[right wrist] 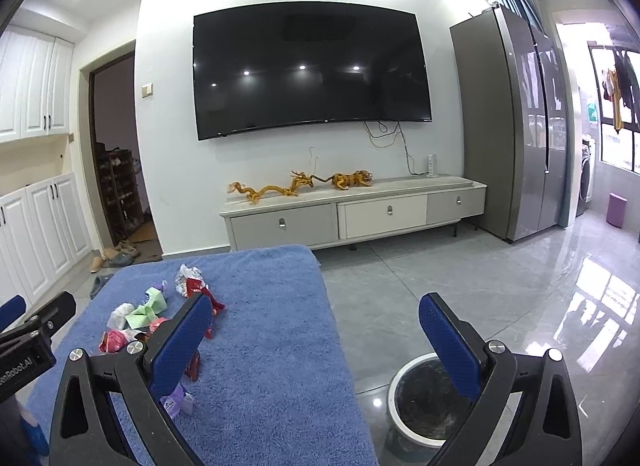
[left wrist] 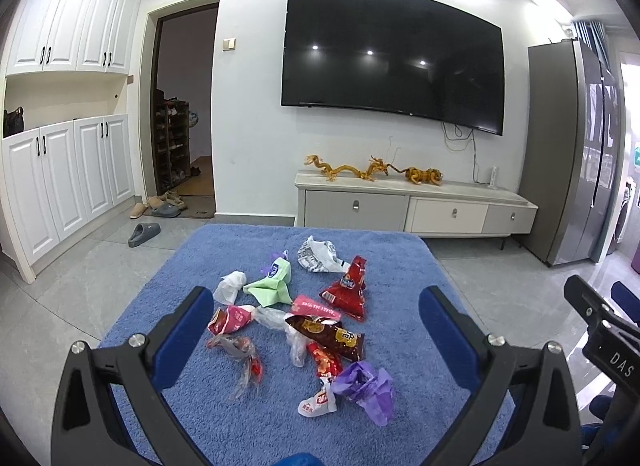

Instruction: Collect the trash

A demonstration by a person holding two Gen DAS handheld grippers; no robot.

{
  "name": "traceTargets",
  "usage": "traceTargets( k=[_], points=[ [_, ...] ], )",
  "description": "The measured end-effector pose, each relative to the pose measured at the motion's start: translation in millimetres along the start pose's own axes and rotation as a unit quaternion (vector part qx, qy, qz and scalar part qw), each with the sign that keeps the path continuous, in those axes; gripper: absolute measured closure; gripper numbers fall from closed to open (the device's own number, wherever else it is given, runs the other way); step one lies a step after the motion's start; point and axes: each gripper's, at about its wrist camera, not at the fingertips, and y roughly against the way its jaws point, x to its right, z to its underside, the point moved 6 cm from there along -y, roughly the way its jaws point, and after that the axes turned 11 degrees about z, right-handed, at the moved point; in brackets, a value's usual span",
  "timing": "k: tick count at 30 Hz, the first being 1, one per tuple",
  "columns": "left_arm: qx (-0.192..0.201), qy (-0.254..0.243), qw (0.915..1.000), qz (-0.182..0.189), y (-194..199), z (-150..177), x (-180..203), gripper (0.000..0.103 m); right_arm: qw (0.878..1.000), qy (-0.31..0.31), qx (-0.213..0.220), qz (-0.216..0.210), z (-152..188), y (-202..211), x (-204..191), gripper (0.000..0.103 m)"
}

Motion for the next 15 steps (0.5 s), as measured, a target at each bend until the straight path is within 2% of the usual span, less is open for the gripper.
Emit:
traceTargets(
  k=[9, 15],
  points=[
    [-0.011, 0.014, 0.9998, 0.010, -14.5, 4.4, -10.9, 0.000, 1.000, 0.020, -0.008, 0.016, 3.1, -14.5, 1.2, 0.000],
    [-0.030, 0.026, 0.9990, 0.019, -31.2, 12.8, -19.3, 0.000, 1.000, 0.018, -0.014, -0.002, 6.0, -26.2, -4.2, 0.000]
  ],
)
